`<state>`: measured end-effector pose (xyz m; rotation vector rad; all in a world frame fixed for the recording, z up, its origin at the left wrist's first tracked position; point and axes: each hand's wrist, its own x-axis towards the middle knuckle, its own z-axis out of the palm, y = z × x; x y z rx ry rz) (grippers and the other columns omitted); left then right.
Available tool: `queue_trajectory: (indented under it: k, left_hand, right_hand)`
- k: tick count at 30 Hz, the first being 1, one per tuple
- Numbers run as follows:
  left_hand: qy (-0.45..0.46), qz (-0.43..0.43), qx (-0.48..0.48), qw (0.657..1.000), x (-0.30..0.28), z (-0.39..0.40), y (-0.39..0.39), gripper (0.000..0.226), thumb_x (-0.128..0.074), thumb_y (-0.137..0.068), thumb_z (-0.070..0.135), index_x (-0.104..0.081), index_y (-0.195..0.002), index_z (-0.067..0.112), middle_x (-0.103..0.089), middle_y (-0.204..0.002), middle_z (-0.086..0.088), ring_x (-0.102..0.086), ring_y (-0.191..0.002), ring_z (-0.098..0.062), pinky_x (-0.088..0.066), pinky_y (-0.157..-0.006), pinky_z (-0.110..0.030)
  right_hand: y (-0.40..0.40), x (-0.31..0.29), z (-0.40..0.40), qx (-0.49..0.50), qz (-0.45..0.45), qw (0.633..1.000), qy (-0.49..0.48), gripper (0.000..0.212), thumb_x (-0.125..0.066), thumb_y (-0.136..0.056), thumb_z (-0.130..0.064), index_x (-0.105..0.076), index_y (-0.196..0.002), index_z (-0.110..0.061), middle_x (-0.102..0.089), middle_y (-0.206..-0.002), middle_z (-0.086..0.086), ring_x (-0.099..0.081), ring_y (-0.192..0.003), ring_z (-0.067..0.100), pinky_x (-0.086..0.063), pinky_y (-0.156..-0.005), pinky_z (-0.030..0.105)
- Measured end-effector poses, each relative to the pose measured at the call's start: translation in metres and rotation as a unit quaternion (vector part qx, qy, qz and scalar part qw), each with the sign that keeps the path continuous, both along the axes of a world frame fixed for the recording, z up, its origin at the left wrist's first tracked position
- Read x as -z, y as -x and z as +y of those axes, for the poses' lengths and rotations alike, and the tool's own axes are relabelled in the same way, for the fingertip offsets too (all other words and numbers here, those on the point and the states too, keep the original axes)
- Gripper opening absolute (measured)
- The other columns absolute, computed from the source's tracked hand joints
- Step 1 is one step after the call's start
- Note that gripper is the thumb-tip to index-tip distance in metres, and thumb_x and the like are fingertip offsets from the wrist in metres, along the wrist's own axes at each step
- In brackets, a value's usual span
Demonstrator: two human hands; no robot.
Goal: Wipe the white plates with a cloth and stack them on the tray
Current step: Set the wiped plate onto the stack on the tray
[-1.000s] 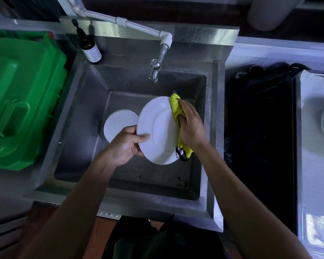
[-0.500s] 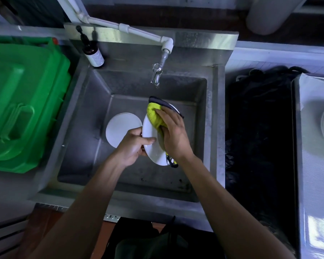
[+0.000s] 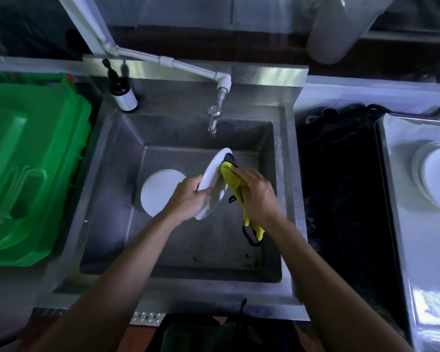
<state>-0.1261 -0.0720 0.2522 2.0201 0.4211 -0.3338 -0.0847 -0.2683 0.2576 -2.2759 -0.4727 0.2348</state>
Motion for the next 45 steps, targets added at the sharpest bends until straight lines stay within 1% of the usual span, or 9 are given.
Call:
queue_trajectory:
  k: [7, 10, 14, 16, 19, 24, 29, 37, 45]
  left_hand:
    - [-0.151, -0.089, 0.099, 0.979, -0.014, -0.003, -0.014, 0.031, -0.05, -0.102, 0.016, -0.036, -0.075, 0.021, -0.038, -0.057, 0.003, -0.045, -0.065, -0.039, -0.026, -0.054, -0.038]
    - [-0.188, -0.133, 0.153, 0.961, -0.016, -0.007, -0.026, 0.009, -0.049, -0.104, 0.019, -0.056, -0.097, 0.017, -0.042, -0.061, 0.001, -0.054, -0.072, -0.043, -0.029, -0.056, -0.036]
    - [-0.234, -0.214, 0.203, 0.927, -0.025, -0.021, -0.041, 0.034, -0.052, -0.102, 0.016, -0.062, -0.131, 0.029, -0.053, -0.069, -0.002, -0.058, -0.074, -0.038, -0.037, -0.059, -0.035]
    - [-0.228, -0.246, 0.241, 0.911, -0.031, -0.031, -0.047, 0.042, -0.053, -0.1, 0.012, -0.061, -0.136, 0.032, -0.07, -0.091, -0.007, -0.064, -0.081, -0.039, -0.047, -0.062, -0.037]
    - [-0.219, -0.269, 0.299, 0.889, -0.04, -0.053, -0.059, 0.046, -0.053, -0.097, 0.0, -0.063, -0.136, 0.023, -0.074, -0.11, -0.009, -0.069, -0.093, -0.038, -0.055, -0.071, -0.043]
    - [-0.277, -0.348, 0.334, 0.831, -0.057, -0.108, -0.073, 0.054, -0.06, -0.085, -0.013, -0.068, -0.127, 0.021, -0.077, -0.109, -0.003, -0.073, -0.089, -0.031, -0.056, -0.059, -0.038]
    - [-0.28, -0.388, 0.355, 0.803, -0.071, -0.186, -0.092, 0.054, -0.06, -0.088, -0.014, -0.068, -0.13, 0.019, -0.073, -0.124, -0.003, -0.07, -0.11, -0.033, -0.061, -0.078, -0.051]
    - [-0.259, -0.429, 0.389, 0.773, -0.082, -0.326, -0.108, 0.052, -0.058, -0.079, -0.017, -0.072, -0.121, 0.012, -0.078, -0.106, -0.008, -0.075, -0.089, -0.031, -0.061, -0.065, -0.044]
    - [-0.299, -0.413, 0.459, 0.728, -0.077, -0.443, -0.128, 0.064, -0.045, -0.086, -0.012, -0.06, -0.14, 0.018, -0.061, -0.143, -0.006, -0.058, -0.129, -0.038, -0.05, -0.099, -0.047]
  right_hand:
    - [-0.005, -0.015, -0.018, 0.094, -0.016, 0.995, 0.039, 0.062, -0.045, -0.082, 0.013, -0.061, -0.135, -0.014, -0.061, -0.134, 0.004, -0.059, -0.118, 0.025, -0.048, -0.092, 0.028]
    - [0.0, -0.023, -0.03, 0.125, -0.023, 0.991, 0.042, 0.065, -0.046, -0.078, 0.014, -0.062, -0.133, -0.017, -0.062, -0.131, 0.001, -0.06, -0.115, 0.025, -0.052, -0.093, 0.038]
    - [0.01, -0.033, -0.054, 0.184, -0.049, 0.981, 0.033, 0.058, -0.044, -0.082, 0.011, -0.065, -0.128, -0.017, -0.064, -0.125, 0.002, -0.062, -0.111, 0.027, -0.053, -0.091, 0.041]
    - [0.015, -0.039, -0.069, 0.211, -0.063, 0.975, 0.037, 0.057, -0.043, -0.082, 0.009, -0.065, -0.129, -0.015, -0.064, -0.127, 0.005, -0.062, -0.112, 0.029, -0.054, -0.091, 0.042]
    - [0.023, -0.05, -0.097, 0.241, -0.085, 0.966, 0.051, 0.058, -0.043, -0.08, 0.009, -0.065, -0.129, -0.012, -0.063, -0.131, 0.007, -0.061, -0.116, 0.029, -0.054, -0.093, 0.043]
    - [0.034, -0.062, -0.159, 0.283, -0.083, 0.953, 0.068, 0.069, -0.042, -0.076, 0.016, -0.063, -0.133, -0.017, -0.06, -0.133, 0.001, -0.058, -0.117, 0.027, -0.051, -0.093, 0.038]
    - [0.038, -0.068, -0.232, 0.325, -0.097, 0.937, 0.085, 0.067, -0.047, -0.078, 0.016, -0.065, -0.132, -0.02, -0.061, -0.133, -0.002, -0.058, -0.113, 0.024, -0.039, -0.086, 0.022]
    - [0.06, -0.07, -0.348, 0.347, -0.122, 0.927, 0.079, 0.061, -0.048, -0.08, 0.016, -0.066, -0.126, -0.019, -0.061, -0.109, -0.003, -0.059, -0.09, 0.031, -0.053, -0.075, 0.036]
    - [0.074, -0.064, -0.425, 0.38, -0.092, 0.918, 0.072, 0.066, -0.044, -0.082, 0.018, -0.064, -0.131, -0.022, -0.061, -0.115, -0.005, -0.056, -0.097, 0.028, -0.053, -0.079, 0.038]
